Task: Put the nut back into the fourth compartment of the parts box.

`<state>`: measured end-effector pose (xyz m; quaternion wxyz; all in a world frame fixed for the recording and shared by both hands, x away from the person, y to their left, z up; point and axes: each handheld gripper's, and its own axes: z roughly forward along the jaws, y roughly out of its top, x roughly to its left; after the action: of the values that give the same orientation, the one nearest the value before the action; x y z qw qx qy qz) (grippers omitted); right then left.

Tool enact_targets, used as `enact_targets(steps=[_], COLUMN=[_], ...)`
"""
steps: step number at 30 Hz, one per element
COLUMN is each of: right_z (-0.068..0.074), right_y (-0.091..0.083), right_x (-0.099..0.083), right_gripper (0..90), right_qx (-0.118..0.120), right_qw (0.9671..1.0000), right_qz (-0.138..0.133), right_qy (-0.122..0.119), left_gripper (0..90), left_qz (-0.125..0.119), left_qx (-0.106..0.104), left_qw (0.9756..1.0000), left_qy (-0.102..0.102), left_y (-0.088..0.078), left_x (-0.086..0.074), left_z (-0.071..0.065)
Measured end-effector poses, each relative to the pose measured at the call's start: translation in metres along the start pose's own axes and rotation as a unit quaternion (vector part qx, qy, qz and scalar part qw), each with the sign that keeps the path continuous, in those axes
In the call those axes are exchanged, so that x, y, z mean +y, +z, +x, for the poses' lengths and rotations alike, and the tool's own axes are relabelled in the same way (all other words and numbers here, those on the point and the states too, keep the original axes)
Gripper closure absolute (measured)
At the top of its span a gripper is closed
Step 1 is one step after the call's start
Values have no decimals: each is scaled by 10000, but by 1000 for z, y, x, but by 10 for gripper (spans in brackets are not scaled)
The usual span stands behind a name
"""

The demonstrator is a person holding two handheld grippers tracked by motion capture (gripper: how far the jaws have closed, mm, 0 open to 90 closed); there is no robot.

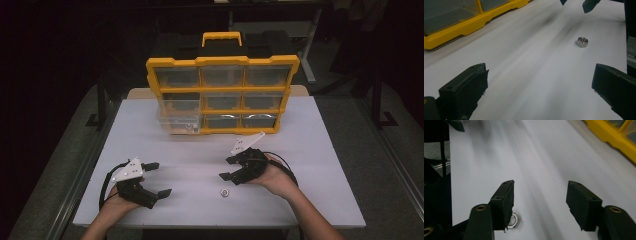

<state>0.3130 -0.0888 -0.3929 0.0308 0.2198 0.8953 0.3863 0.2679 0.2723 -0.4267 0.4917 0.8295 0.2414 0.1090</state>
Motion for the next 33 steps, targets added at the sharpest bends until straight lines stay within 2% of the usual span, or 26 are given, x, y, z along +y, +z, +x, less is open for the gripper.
enact_targets(steps=[1,3,7,12,17,23,27,33], right_z=[-1,2,5,8,11,14,16,18], right_y=[1,5,14,23,31,36,40,42], right_x=[-2,-5,-10,-13,-16,-19,-20,-21], right_gripper=[410,429,475,544,586,625,641,658], right_qx=[7,135,266,467,573,672,657,622], right_qw=[10000,9998,9987,9952,9927,9895,9873,9860], right_qz=[28,102,336,568,738,895,992,1026], right_qy=[-69,-41,-283,-653,-760,-909,-1053,-1157], left_gripper=[4,4,4,4,5,5,4,4], left_qz=[-22,-28,-29,-12,6,15,17,21], left_qx=[3,8,9,11,3,2,5,17], left_qw=[10000,10000,10000,10000,10000,10000,10000,10000], left_qy=[1,-3,1,-23,-5,15,17,3], left_y=[0,0,0,0,0,0,1,0], left_x=[0,0,0,-1,-1,-1,-1,-1], left_z=[0,0,0,1,1,1,1,1])
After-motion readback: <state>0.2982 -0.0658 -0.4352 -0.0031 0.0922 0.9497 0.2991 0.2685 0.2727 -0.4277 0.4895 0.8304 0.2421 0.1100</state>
